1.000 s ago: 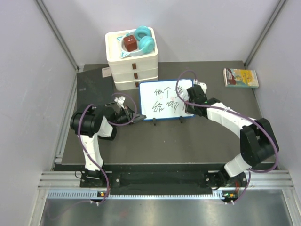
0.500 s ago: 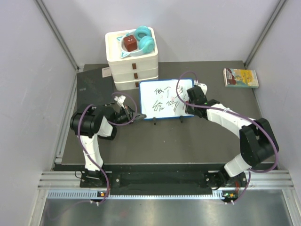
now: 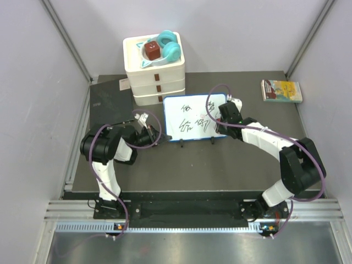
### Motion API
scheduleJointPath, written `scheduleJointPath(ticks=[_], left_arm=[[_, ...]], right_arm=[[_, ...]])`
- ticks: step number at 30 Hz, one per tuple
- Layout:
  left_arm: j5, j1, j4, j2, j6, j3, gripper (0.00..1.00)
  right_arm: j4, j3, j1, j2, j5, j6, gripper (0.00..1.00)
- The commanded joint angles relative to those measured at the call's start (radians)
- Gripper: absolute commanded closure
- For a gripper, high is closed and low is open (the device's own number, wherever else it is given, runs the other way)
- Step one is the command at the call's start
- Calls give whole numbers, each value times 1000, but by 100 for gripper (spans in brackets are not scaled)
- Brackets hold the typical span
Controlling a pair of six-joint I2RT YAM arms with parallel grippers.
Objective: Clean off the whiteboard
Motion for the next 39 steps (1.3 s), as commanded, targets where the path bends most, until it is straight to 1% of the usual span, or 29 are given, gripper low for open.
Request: scheduleJointPath(ticks=[1, 4, 8, 13, 19, 22, 27, 33, 37, 39], left_arm=[[-120, 4, -54, 68, -12, -43, 100], [-130, 4, 4, 97, -40, -57, 100], [-136, 4, 21, 119, -54, -60, 100], [-158, 4, -42, 129, -47, -49, 100], [-190, 1, -123, 102, 5, -49, 100], [-195, 0, -140, 94, 23, -49, 100], [-196, -5, -134, 99, 28, -51, 100], [-196, -8, -149, 99, 38, -44, 100], [-199, -14, -158, 102, 46, -41, 100], [-204, -17, -166, 102, 52, -40, 100]], right_arm=[[53, -5, 11, -18, 5, 0, 100], [60, -8, 11, -28, 22, -11, 100], [83, -11, 10, -16, 34, -32, 100], [99, 26, 11, 78, 25, -55, 100], [134, 35, 17, 109, -60, -69, 100], [126, 67, 54, 126, -55, -101, 100], [125, 126, 109, 184, -103, -137, 100], [120, 213, 213, 264, -164, -186, 100], [56, 338, 293, 356, -150, -233, 100], [39, 374, 327, 377, -132, -243, 100]])
